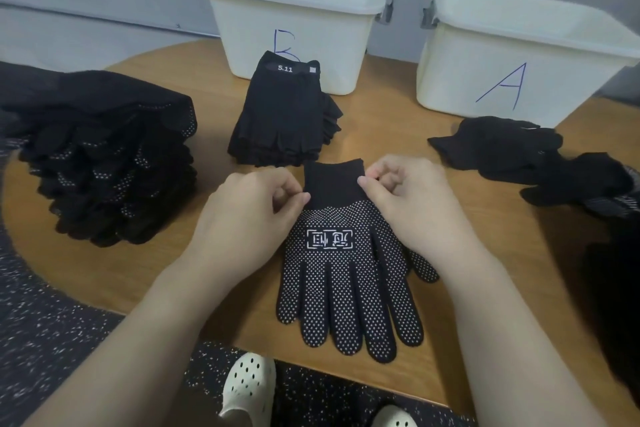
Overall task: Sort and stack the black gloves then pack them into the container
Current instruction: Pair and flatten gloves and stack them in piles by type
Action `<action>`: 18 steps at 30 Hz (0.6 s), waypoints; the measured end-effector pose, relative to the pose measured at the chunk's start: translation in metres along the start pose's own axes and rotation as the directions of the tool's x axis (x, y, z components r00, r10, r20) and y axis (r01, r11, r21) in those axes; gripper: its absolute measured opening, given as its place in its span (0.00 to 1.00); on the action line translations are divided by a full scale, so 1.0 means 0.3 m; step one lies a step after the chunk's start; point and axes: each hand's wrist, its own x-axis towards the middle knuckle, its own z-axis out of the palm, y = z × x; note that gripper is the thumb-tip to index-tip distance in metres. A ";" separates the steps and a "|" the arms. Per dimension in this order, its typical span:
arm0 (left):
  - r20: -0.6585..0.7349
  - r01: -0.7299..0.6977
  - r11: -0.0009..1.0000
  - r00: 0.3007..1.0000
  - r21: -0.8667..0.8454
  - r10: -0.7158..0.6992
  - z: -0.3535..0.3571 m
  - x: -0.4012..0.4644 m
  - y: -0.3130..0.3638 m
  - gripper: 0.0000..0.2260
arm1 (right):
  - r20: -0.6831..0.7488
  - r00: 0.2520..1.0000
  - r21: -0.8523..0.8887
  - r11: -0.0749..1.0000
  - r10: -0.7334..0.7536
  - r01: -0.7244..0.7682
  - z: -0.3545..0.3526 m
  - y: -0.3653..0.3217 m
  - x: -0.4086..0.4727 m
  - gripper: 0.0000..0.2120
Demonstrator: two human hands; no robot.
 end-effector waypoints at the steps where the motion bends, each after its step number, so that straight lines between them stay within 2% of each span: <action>1: -0.005 0.003 1.000 1.000 0.004 -0.003 0.000 -0.002 -0.002 0.05 | -0.020 1.000 -0.047 0.999 0.006 -0.007 0.002 0.003 0.001 0.09; 4: -0.029 0.006 1.000 1.000 -0.006 -0.006 -0.006 -0.010 -0.006 0.06 | -0.022 1.000 -0.084 0.996 0.021 -0.022 0.002 0.000 0.001 0.08; 7: -0.047 -0.028 1.000 0.999 -0.012 0.027 -0.021 -0.032 -0.001 0.06 | 0.007 1.000 -0.108 0.994 -0.006 0.006 -0.001 -0.016 -0.003 0.02; 11: -0.079 -0.098 0.995 0.992 0.004 0.098 -0.032 -0.085 0.014 0.04 | -0.025 0.999 -0.184 0.983 -0.033 0.028 -0.010 -0.025 -0.014 0.11; 14: -0.084 -0.188 0.981 0.978 0.054 0.192 -0.019 -0.119 0.012 0.09 | -0.001 0.995 -0.225 0.970 -0.095 0.092 -0.013 -0.052 -0.050 0.13; 18: 0.083 -0.287 0.950 0.957 0.122 0.278 0.010 -0.154 0.038 0.21 | 0.165 0.961 -0.264 0.928 -0.223 0.261 0.031 -0.097 -0.115 0.19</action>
